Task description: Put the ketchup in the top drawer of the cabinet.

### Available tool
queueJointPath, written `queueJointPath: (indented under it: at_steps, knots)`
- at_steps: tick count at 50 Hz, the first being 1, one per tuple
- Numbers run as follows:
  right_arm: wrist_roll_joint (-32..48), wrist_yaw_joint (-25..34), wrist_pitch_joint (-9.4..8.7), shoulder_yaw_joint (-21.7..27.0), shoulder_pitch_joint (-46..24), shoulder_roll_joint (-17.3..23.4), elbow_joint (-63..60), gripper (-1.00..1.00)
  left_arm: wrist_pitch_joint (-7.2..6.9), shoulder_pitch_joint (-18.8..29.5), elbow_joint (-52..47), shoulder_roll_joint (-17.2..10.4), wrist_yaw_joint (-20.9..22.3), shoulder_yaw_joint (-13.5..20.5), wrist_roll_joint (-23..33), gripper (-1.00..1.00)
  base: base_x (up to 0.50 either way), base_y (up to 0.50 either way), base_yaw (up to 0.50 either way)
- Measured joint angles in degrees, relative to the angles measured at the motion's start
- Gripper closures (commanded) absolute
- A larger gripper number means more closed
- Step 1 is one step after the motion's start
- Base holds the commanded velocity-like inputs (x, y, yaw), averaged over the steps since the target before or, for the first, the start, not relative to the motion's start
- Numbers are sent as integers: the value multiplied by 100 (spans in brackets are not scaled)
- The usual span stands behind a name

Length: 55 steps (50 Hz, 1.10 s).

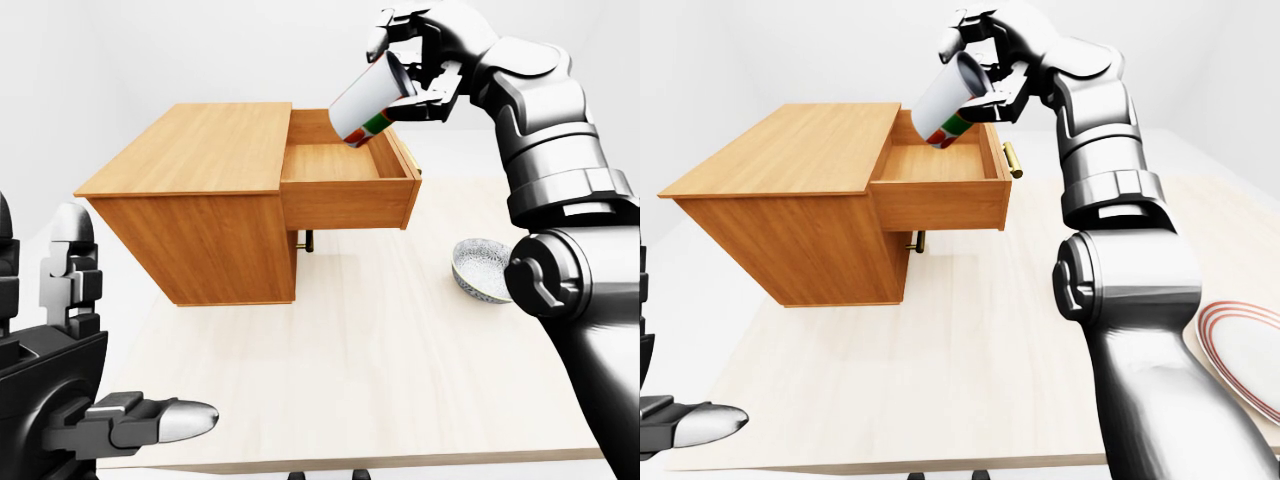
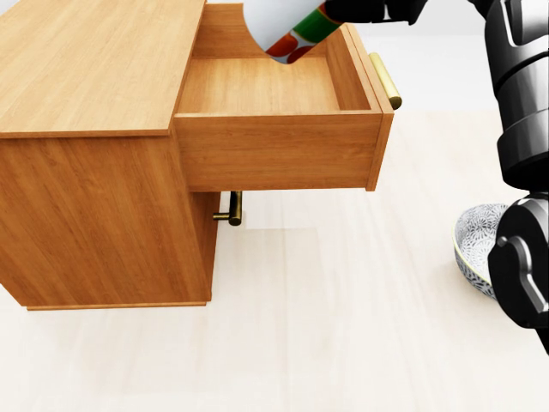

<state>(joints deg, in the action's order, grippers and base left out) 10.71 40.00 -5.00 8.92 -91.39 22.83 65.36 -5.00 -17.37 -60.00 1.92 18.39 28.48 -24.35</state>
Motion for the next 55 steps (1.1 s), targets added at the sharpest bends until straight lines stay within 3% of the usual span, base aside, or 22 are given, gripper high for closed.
queueJointPath:
  at_steps: [55]
  knots:
    - [669, -374, 0, -146, 405, -299, 77, 100, 0, -11, 0, 4, 25, 74, -85, -100, 0, 0, 0]
